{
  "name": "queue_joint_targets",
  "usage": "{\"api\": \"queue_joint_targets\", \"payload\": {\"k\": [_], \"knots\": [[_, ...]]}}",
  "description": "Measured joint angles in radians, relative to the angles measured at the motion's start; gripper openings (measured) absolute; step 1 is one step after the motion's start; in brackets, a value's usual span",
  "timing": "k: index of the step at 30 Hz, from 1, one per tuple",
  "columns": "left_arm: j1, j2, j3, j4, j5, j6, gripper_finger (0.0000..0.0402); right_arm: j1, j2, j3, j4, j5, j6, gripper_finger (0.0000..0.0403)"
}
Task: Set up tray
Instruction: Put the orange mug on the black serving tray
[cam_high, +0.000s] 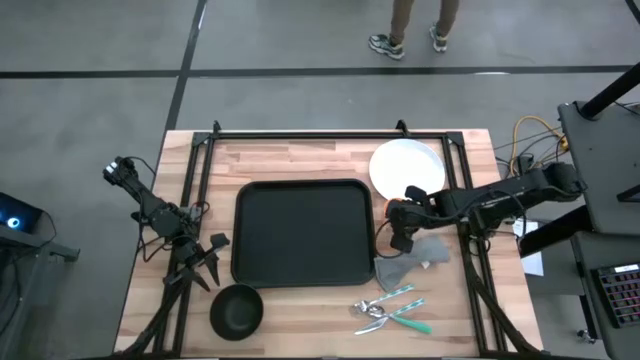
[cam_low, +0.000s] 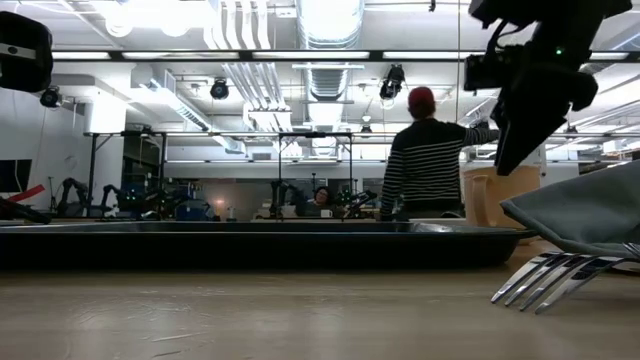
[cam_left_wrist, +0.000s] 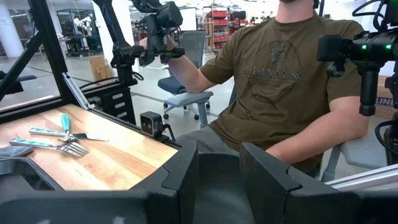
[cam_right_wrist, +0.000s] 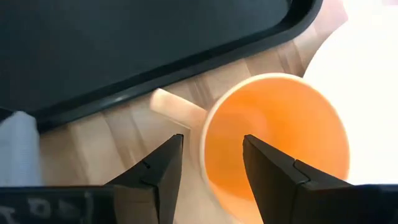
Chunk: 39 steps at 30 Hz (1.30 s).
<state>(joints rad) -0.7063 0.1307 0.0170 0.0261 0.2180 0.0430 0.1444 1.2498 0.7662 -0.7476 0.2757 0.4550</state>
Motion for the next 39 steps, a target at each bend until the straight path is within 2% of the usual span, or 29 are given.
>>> {"api": "queue_joint_targets", "payload": {"k": [7,9,13,14,19,27,35,39], "knots": [[0.0,0.0,0.0,0.0,0.0,0.0,0.0101,-0.038,0.063,-0.001,-0.006,-0.054,-0.084,0.0127],[0.0,0.0,0.0,0.0,0.0,0.0,0.0101,-0.043,0.076,-0.001,-0.009,-0.079,-0.119,0.0104],[0.0,0.0,0.0,0.0,0.0,0.0,0.0101,-0.058,0.086,0.003,-0.015,-0.088,-0.133,0.0028],[0.0,0.0,0.0,0.0,0.0,0.0,0.0101,-0.063,0.085,0.009,-0.029,-0.089,-0.14,0.002],[0.0,0.0,0.0,0.0,0.0,0.0,0.0101,-0.063,0.057,0.059,-0.043,-0.056,-0.176,0.001],[0.0,0.0,0.0,0.0,0.0,0.0,0.0101,-0.012,0.05,0.161,-0.01,0.179,-0.323,0.0009],[0.0,0.0,0.0,0.0,0.0,0.0,0.0101,0.007,0.097,0.215,0.164,0.49,-0.491,0.0009],[0.0,0.0,0.0,0.0,0.0,0.0,0.0101,0.007,0.13,0.238,0.25,0.609,-0.54,0.0009]]}}
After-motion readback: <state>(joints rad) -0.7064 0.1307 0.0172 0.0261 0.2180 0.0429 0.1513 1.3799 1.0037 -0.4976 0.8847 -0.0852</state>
